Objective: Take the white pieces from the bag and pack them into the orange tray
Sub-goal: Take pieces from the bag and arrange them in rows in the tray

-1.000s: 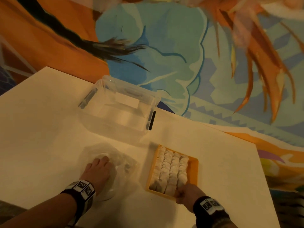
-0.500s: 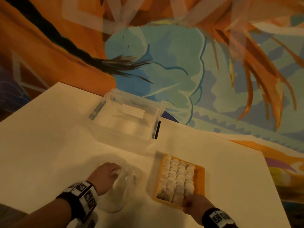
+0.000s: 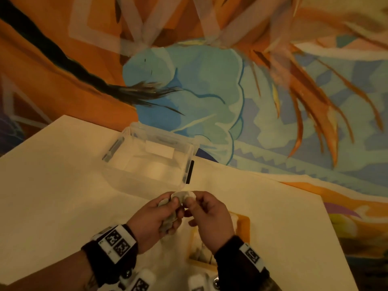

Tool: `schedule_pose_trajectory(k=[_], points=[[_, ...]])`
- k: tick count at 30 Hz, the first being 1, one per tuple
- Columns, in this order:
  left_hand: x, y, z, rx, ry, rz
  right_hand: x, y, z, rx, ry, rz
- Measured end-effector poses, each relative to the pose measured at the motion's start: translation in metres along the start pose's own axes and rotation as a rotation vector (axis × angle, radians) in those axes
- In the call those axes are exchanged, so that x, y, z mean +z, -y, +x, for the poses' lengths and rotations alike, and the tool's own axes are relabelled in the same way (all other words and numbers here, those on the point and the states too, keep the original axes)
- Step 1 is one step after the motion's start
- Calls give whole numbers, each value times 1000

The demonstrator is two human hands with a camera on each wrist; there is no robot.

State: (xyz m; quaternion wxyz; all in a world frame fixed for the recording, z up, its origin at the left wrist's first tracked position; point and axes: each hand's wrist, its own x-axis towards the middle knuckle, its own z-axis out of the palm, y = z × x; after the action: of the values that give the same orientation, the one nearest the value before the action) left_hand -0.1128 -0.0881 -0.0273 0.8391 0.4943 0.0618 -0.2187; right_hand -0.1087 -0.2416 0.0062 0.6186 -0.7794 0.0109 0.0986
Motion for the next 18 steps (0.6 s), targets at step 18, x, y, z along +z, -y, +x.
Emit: schedule_pose_trajectory(k=[18], points=[[80, 54, 51, 96, -66, 767, -124, -49, -11, -88, 27, -510]])
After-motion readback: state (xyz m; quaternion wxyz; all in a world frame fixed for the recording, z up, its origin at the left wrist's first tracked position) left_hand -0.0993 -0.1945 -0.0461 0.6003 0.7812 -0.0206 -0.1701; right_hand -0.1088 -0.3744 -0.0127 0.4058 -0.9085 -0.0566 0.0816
